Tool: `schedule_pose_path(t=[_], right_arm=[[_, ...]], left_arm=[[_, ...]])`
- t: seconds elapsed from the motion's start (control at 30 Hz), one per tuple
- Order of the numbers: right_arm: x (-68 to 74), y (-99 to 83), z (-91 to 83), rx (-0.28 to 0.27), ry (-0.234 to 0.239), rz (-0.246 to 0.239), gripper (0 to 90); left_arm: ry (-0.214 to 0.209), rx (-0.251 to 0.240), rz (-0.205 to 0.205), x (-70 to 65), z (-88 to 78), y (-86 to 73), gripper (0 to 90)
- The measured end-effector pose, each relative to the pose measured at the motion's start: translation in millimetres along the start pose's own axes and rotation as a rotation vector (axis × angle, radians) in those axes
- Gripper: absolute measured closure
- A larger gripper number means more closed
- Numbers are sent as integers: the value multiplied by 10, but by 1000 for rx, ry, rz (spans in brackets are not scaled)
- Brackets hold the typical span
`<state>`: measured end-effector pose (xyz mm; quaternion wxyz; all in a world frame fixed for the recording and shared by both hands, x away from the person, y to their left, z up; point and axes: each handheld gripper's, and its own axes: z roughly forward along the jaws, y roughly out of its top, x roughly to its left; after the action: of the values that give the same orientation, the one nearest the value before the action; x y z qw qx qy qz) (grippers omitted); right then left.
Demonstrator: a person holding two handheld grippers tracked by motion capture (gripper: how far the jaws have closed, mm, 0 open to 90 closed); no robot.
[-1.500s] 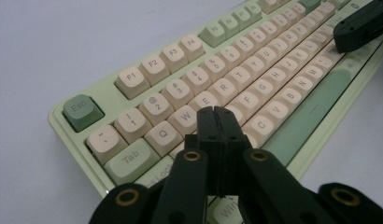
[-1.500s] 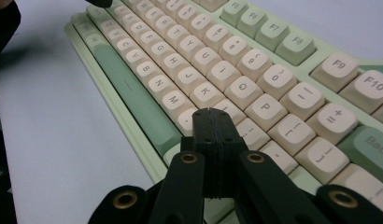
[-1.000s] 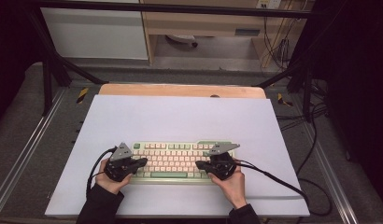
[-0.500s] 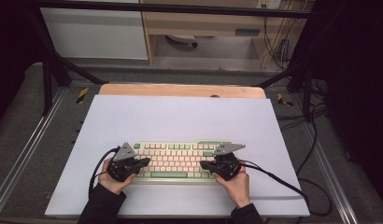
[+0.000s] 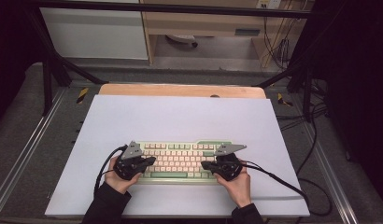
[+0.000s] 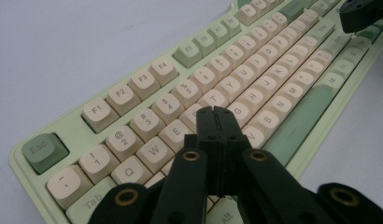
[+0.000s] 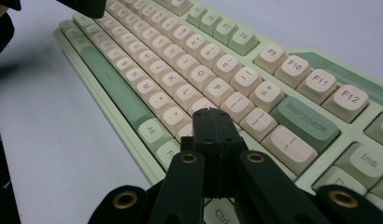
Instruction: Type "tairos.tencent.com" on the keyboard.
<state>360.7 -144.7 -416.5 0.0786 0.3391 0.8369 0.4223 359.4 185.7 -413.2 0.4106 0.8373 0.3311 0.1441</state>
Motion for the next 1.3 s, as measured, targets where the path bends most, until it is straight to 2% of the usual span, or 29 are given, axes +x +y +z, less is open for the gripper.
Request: schedule_pose_path(t=[0.7, 1.07, 1.3], right_arm=[[5, -1, -6, -1, 0, 0, 900], [4, -2, -5, -2, 0, -2, 900], [1, -2, -15, -5, 1, -2, 900]], left_arm=[[15, 11, -16, -11, 234, 168, 899], [11, 17, -13, -66, 364, 212, 899], [12, 31, -8, -75, 421, 185, 899]])
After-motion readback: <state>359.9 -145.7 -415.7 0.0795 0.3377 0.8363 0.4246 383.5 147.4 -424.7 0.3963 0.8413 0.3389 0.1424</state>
